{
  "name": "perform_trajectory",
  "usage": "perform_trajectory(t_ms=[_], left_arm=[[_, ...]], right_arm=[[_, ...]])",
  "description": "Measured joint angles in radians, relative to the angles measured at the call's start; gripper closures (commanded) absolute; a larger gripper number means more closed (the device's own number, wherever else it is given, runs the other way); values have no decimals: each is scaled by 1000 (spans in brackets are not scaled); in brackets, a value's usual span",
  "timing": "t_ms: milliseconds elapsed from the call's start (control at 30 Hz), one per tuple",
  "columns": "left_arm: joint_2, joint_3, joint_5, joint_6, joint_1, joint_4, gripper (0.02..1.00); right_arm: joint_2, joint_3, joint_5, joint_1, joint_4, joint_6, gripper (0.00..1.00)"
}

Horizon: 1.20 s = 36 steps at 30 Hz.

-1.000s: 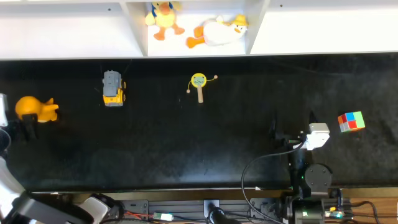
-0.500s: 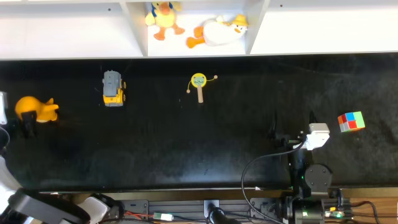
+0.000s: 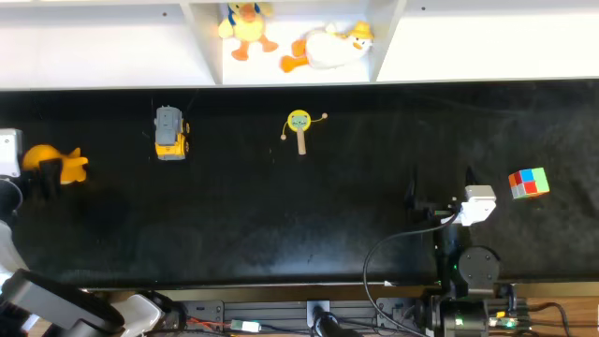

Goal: Store Toys

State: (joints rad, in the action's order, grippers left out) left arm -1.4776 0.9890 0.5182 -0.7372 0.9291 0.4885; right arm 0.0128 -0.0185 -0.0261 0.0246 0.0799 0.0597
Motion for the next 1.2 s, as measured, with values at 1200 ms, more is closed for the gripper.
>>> perform_trajectory(t_ms=[1200], left_arm=[[0, 0, -95, -11, 21, 92, 481]], right_arm=[[0, 0, 0, 0, 0, 0, 5]])
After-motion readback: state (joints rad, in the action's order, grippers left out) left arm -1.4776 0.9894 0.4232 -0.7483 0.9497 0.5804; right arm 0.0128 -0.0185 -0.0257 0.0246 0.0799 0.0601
